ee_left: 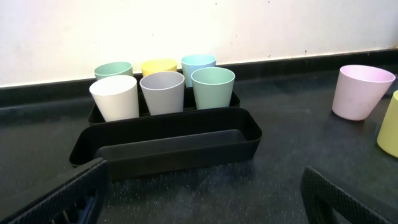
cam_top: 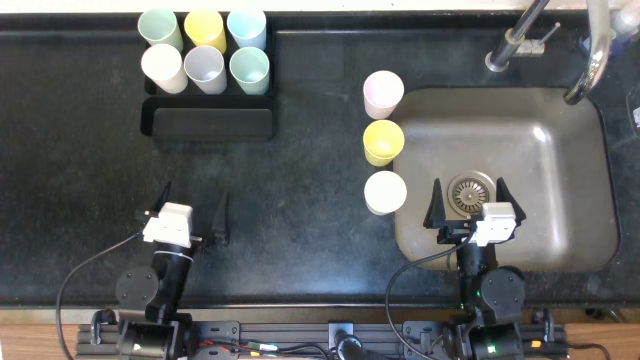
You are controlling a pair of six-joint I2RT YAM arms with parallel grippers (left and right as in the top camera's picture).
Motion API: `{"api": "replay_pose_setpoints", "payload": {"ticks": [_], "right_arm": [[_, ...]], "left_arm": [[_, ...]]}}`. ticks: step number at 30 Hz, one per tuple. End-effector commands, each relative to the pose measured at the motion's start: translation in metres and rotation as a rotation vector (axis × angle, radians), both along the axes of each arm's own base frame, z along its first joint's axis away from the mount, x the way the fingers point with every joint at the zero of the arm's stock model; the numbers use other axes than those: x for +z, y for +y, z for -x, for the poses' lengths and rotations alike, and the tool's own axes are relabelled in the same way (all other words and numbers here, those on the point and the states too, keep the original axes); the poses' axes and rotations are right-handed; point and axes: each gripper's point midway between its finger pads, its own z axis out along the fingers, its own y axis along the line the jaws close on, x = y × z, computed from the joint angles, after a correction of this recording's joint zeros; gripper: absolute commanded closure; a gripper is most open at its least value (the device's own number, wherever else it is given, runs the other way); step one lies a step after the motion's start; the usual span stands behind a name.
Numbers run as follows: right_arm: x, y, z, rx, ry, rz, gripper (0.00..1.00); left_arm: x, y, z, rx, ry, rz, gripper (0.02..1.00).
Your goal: Store Cups
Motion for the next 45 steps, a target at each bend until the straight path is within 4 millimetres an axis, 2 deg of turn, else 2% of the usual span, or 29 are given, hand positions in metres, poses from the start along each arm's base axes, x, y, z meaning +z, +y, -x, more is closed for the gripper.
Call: {"api": "replay_pose_setpoints", "payload": {"ticks": [1,13,19,23,26,28,32,36,41,45], "right_arm": [[-0.003,0.0,0.0,0.002,-0.003,-0.001,0.003],[-0.003,0.0,0.0,0.002,-0.003,-0.001,0.003],[-0.003,0.0,0.0,0.002,-0.003,-0.001,0.003],[-0.003,0.0,0.0,0.002,-0.003,-0.001,0.003],[-0.003,0.0,0.0,0.002,-0.003,-0.001,0.005],[-0.003,0.0,0.0,0.002,-0.003,-0.001,0.003],[-0.003,0.0,0.0,0.002,-0.003,-0.001,0.003],[-0.003,0.0,0.0,0.002,-0.003,-0.001,0.003],[-0.003,0.0,0.0,0.002,-0.003,-0.001,0.003],[-0.003,0.0,0.0,0.002,-0.003,-0.001,0.003]], "left_arm": [[0.002,0.001,0.001,-0.002,-0.014,-0.017,0.018],[0.007,0.0,0.0,-0.003,-0.034,-0.015,0.018],[0.038,-0.004,0.003,-0.029,-0.113,0.012,0.018],[0.076,-0.004,0.002,-0.027,-0.114,0.055,0.018],[0.116,-0.005,-0.015,-0.023,-0.035,0.099,0.018],[0.142,-0.007,-0.036,-0.016,0.098,0.162,0.018],[0.163,-0.017,-0.07,-0.014,0.314,0.199,0.018],[0.184,-0.044,-0.103,-0.039,0.449,0.166,0.018],[0.194,-0.093,-0.143,0.012,0.582,0.17,0.018],[0.182,-0.131,-0.162,0.046,0.721,0.187,0.018]]}}
